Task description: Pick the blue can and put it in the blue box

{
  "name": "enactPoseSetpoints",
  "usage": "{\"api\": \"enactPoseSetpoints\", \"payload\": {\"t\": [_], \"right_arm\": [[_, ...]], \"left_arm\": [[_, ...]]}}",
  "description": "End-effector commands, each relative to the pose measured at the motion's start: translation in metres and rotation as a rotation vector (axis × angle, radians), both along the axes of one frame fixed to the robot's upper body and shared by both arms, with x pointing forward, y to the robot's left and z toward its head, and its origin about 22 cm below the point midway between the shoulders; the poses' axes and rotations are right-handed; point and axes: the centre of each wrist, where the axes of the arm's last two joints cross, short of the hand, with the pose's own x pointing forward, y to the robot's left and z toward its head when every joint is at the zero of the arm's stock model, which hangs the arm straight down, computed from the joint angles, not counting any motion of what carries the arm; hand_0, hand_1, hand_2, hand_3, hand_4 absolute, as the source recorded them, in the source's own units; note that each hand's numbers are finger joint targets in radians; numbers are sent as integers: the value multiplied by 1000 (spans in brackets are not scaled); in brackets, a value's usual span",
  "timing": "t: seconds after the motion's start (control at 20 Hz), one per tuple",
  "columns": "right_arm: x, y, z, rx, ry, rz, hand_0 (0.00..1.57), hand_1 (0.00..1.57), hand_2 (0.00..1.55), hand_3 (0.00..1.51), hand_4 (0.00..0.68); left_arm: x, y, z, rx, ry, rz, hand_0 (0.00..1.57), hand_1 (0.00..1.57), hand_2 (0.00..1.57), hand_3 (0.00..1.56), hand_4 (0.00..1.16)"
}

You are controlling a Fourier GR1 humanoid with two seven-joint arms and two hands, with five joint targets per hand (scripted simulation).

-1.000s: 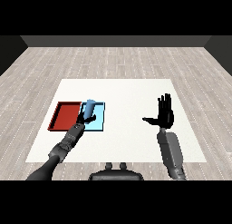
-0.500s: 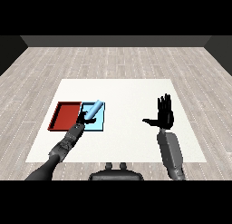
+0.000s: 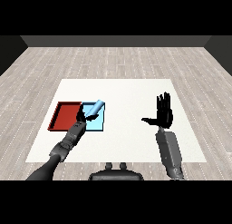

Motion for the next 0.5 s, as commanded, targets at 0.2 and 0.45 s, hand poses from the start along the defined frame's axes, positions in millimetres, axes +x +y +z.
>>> {"api": "enactPoseSetpoints", "payload": {"t": [0.2,0.45], "right_arm": [[-2,-1,-3,-18,-2,36,0,0,0,0,0],[-12,-9,-5,-73,41,51,0,0,0,0,0]], "left_arm": [[26,-29,49,-218,-489,-294,0,0,0,0,0],[9,-18,49,-336,-666,-471,0,0,0,0,0]]}}
